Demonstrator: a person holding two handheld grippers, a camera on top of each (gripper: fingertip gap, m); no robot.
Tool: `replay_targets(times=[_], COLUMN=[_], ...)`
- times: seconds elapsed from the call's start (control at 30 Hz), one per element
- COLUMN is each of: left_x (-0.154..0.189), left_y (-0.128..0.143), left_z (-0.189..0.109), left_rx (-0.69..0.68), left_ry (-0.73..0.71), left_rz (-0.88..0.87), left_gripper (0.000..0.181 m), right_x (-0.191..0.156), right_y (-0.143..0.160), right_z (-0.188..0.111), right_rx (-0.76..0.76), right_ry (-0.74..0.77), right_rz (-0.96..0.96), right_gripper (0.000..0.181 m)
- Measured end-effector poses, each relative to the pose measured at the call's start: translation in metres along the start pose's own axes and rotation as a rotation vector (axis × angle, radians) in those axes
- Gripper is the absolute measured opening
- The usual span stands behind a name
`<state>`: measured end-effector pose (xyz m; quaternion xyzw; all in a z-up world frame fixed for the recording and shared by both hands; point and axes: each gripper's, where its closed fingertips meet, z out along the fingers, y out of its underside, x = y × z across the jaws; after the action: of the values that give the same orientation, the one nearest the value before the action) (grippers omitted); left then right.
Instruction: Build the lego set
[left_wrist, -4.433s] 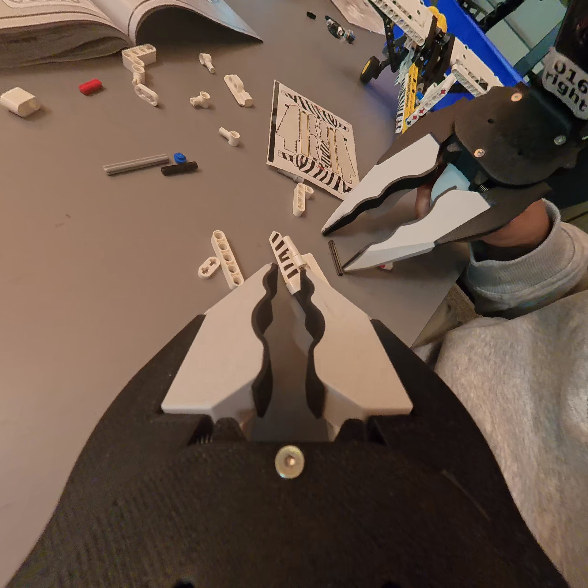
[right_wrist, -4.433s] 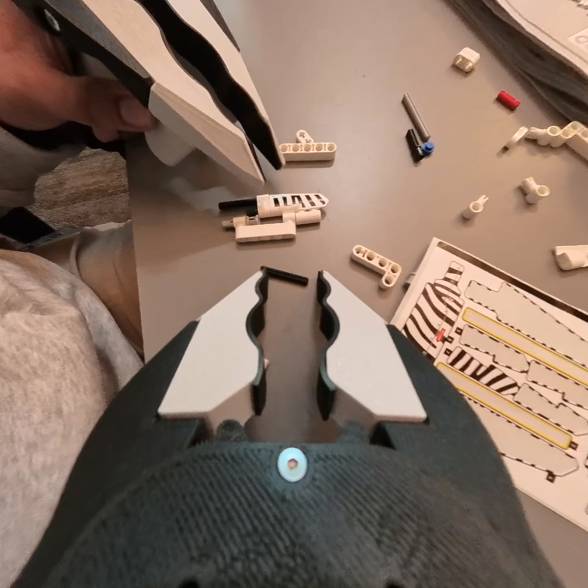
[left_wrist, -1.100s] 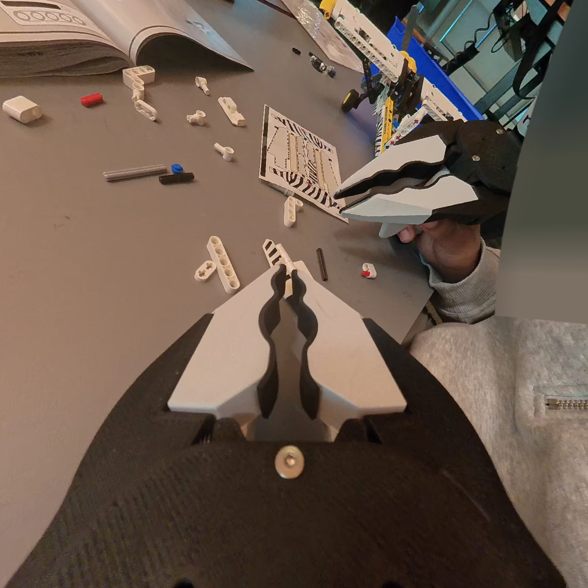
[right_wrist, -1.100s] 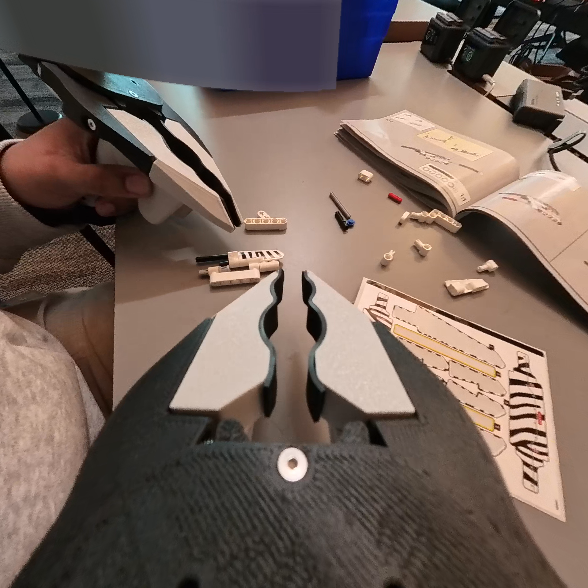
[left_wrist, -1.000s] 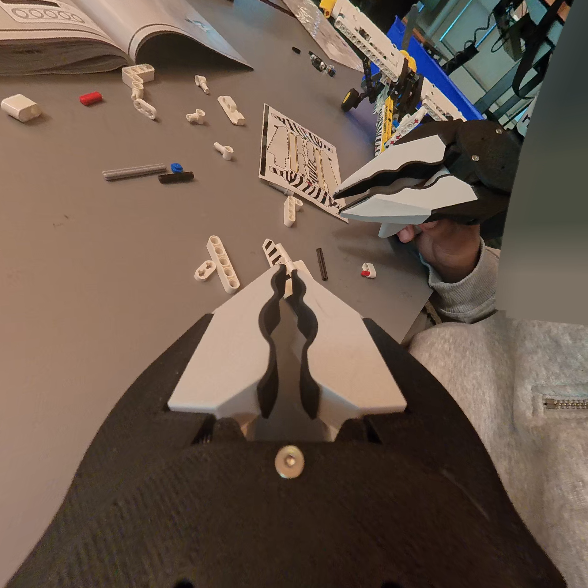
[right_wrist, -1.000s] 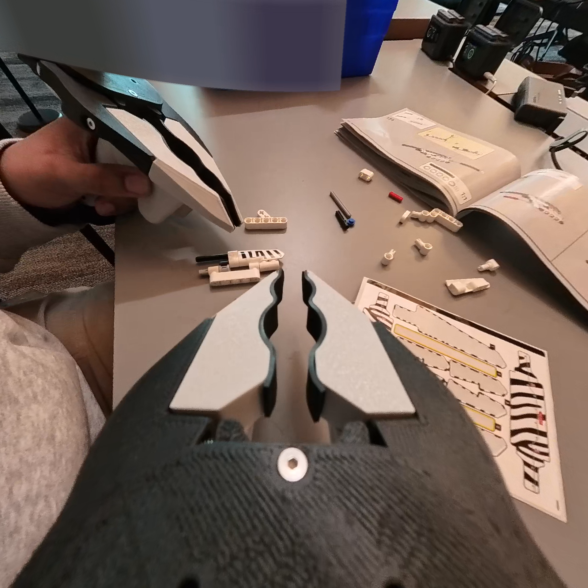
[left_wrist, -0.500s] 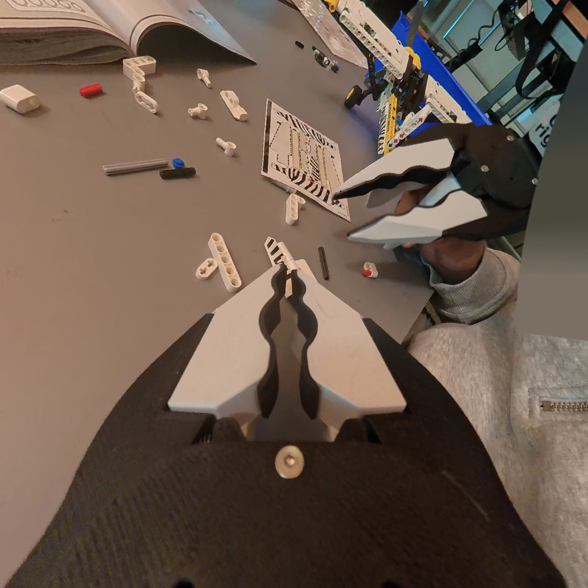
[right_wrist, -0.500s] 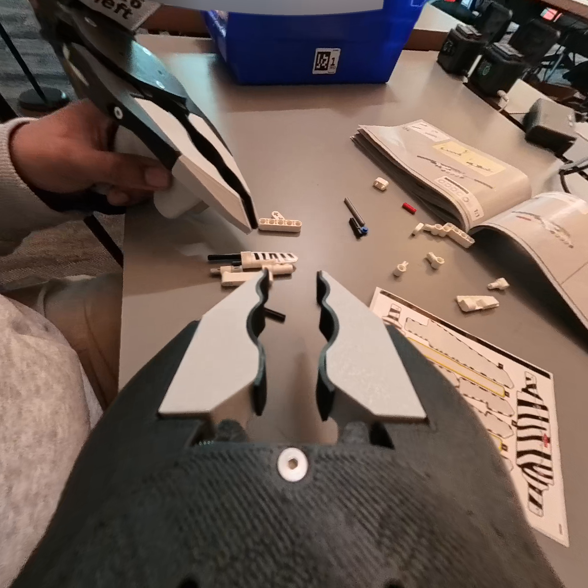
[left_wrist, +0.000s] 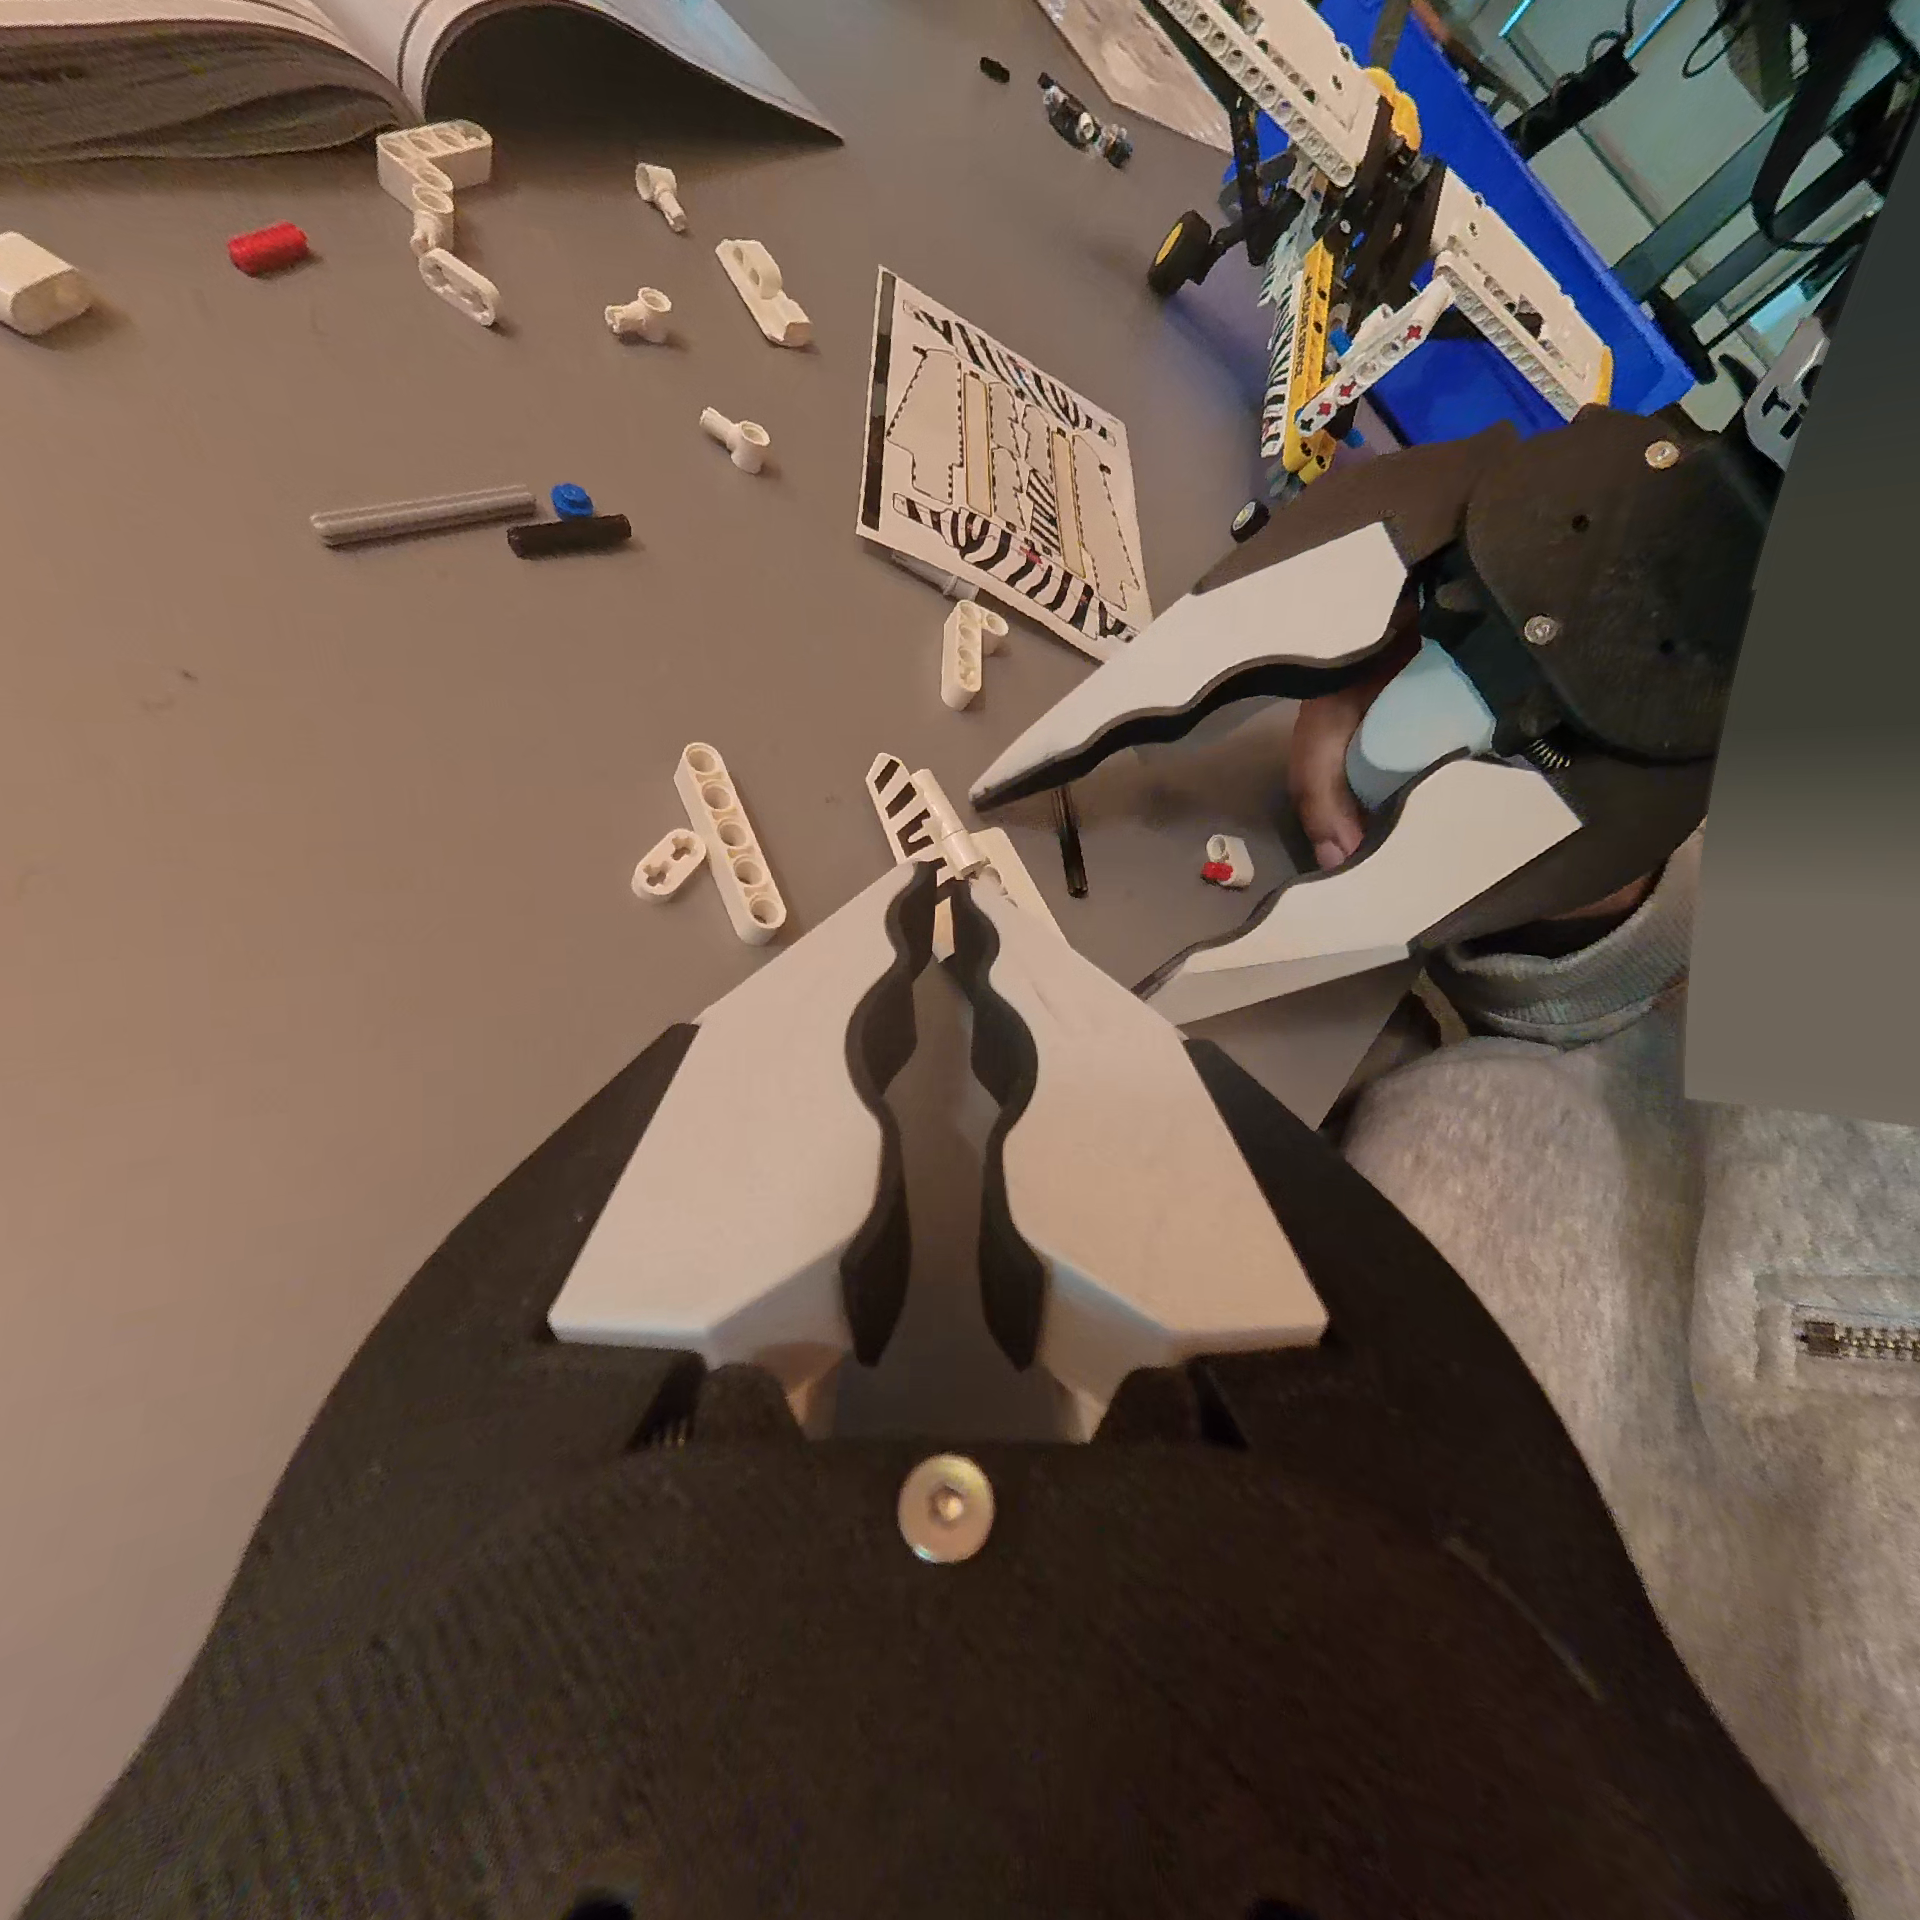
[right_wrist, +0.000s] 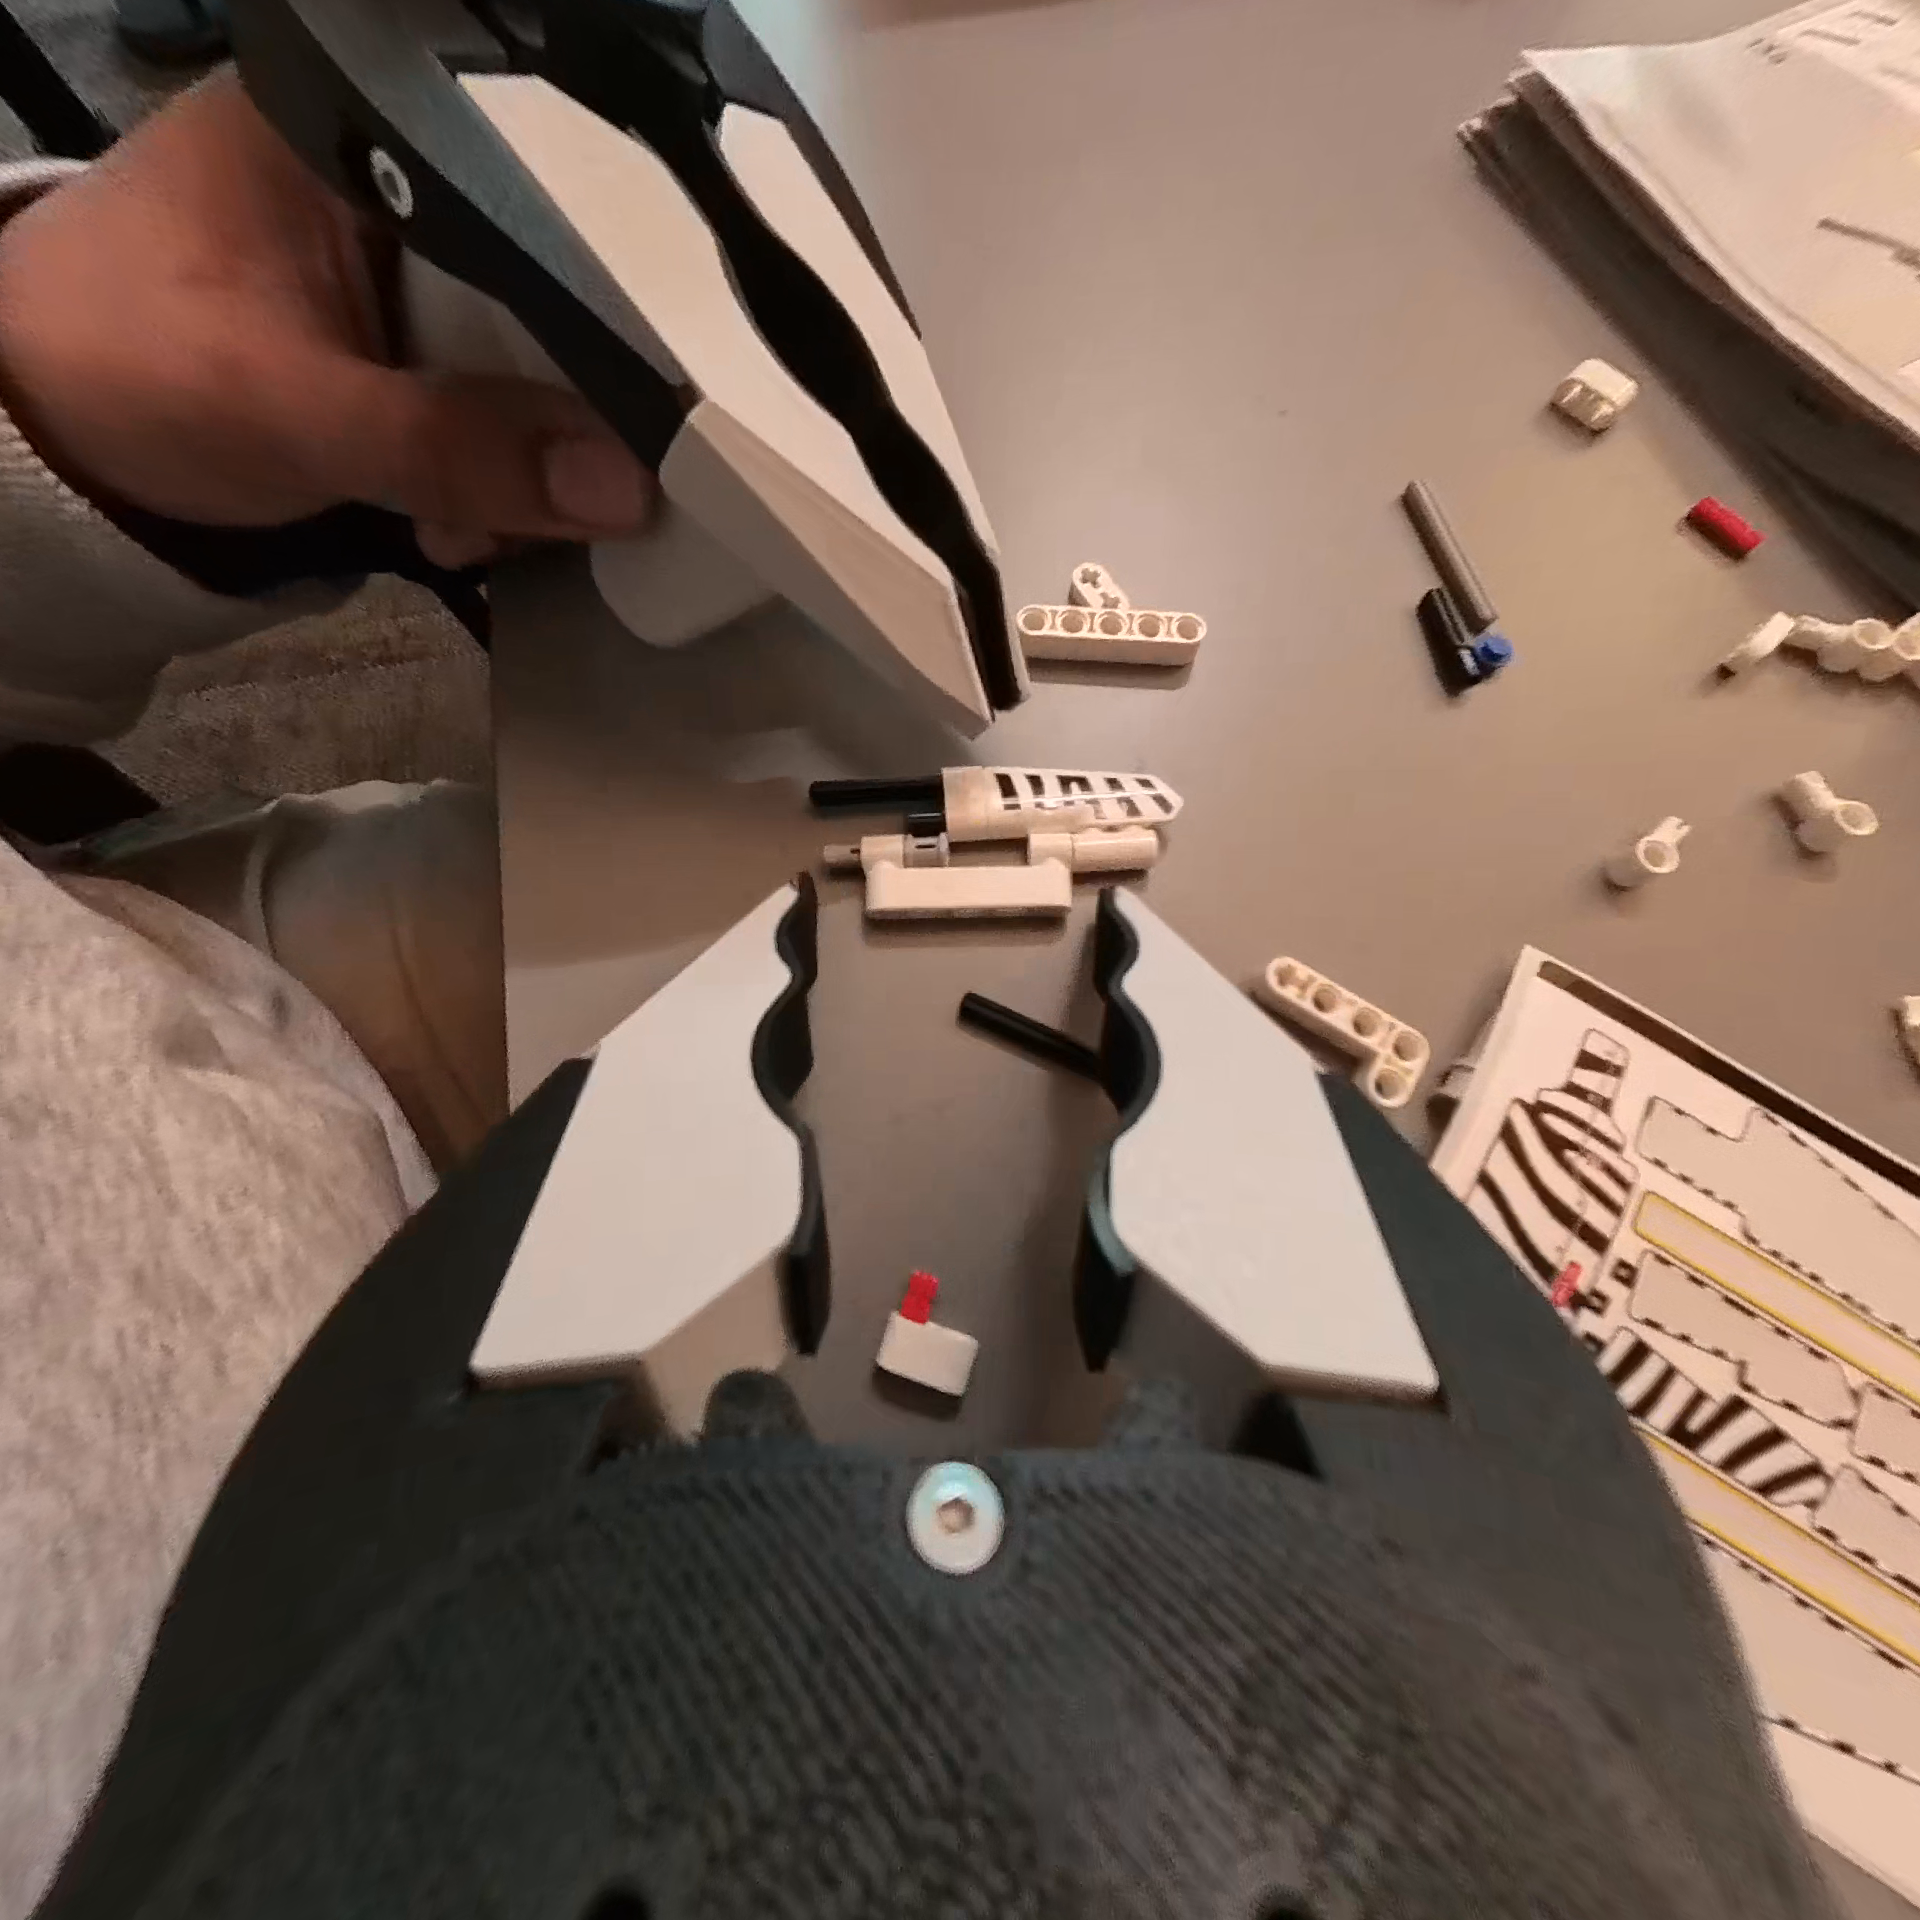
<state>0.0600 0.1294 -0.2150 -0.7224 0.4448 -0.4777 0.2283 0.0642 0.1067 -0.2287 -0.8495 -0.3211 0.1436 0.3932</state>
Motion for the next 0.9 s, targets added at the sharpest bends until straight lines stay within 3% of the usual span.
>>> replay_targets(times=[0.23,0.9], left_x=[-0.0006,-0.0010], left_y=[0.0015,0.0025], left_z=[0.0015,0.0024], left_rx=[-0.010,-0.019], left_ry=[-0.010,-0.008], left_rz=[0.004,-0.005], left_gripper=[0.001,0.001], right_x=[-0.0038,-0.0006], right_y=[0.0013,0.0038], right_z=[0.0006,-0.0022], right_rx=[-0.009,-0.006], right_ry=[-0.019,-0.029], right_rz=[-0.010,0.022], right_gripper=[0.039,0.038])
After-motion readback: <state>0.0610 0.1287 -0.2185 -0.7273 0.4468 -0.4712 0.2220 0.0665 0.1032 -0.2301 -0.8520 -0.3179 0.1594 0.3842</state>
